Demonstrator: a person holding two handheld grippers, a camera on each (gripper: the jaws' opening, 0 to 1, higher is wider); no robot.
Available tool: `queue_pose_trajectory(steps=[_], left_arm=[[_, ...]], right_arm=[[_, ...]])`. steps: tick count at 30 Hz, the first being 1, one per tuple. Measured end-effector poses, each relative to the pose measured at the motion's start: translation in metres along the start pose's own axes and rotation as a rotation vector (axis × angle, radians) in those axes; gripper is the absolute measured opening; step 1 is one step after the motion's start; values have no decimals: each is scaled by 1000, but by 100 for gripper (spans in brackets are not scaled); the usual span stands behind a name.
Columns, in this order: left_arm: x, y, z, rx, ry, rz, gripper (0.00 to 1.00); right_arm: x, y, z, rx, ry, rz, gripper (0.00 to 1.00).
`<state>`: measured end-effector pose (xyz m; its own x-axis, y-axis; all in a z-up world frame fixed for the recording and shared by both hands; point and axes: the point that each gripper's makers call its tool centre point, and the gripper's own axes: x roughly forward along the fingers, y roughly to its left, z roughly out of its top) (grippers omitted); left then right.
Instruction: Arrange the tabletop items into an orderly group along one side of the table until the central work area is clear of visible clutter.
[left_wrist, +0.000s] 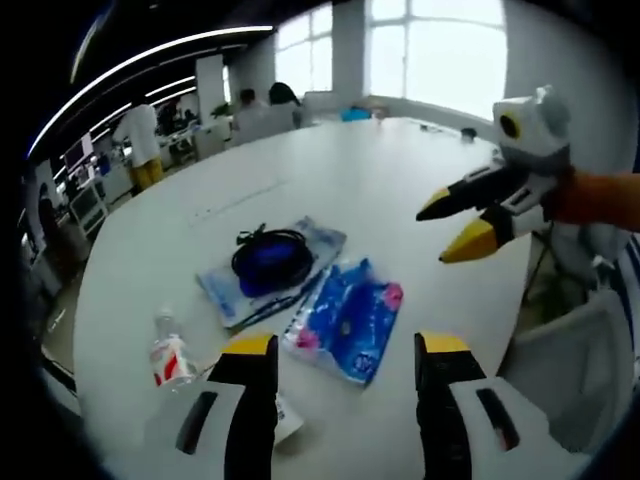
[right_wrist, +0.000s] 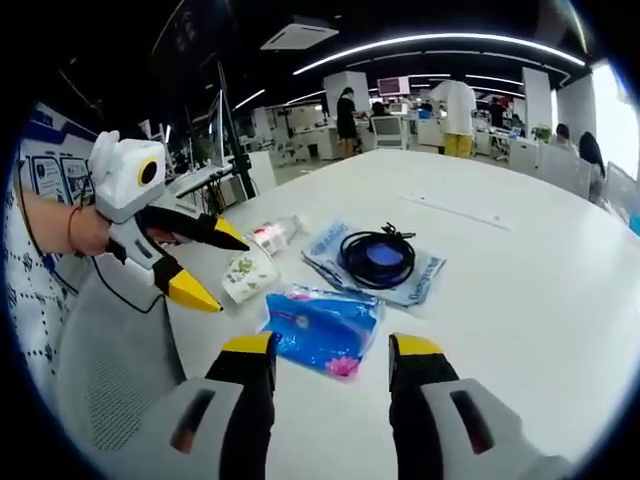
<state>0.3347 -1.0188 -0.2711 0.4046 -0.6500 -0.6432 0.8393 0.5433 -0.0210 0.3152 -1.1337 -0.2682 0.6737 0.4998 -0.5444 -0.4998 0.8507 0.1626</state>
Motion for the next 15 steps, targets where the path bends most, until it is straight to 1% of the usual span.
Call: queue_pose_trajectory(steps=[9, 15], left_arm=[[5, 0, -6, -2, 25, 7, 51], [9, 1, -12, -4, 52, 23, 50]], right_arm=[[5, -4, -5, -5, 22, -4, 42], [9, -8, -7, -9, 30, -8, 41]])
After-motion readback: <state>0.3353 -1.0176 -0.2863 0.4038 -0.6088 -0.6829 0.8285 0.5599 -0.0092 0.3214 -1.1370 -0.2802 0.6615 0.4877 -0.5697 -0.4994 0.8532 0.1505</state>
